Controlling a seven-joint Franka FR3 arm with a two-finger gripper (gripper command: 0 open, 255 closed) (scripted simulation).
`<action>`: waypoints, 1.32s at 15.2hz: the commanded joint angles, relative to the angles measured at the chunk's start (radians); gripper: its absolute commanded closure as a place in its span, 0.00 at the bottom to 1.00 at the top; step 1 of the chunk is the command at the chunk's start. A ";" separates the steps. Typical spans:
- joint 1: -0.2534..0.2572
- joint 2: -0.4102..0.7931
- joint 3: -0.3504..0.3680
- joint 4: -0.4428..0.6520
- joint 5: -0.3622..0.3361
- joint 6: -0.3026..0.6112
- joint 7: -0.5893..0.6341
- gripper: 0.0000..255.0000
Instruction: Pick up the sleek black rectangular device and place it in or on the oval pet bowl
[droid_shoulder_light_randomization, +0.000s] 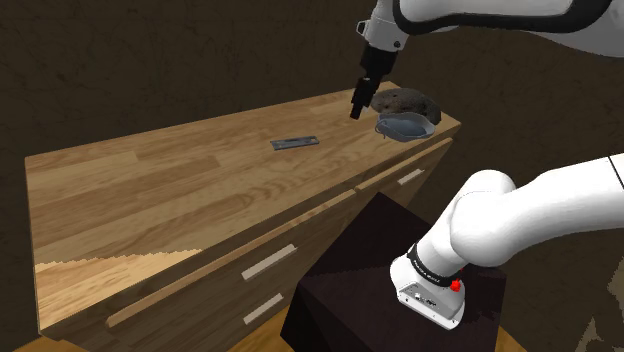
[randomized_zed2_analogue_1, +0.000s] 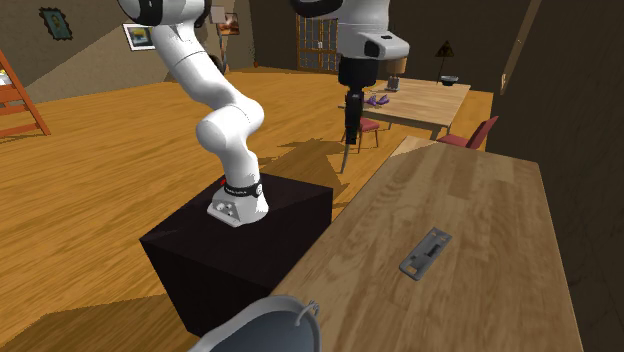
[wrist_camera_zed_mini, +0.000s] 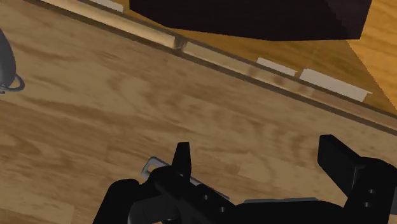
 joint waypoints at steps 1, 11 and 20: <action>0.013 0.061 -0.029 0.004 -0.013 0.061 -0.076 0.00; 0.082 0.415 -0.130 0.091 0.007 0.333 -0.435 0.00; 0.097 0.766 -0.128 0.277 0.113 0.496 -0.757 0.00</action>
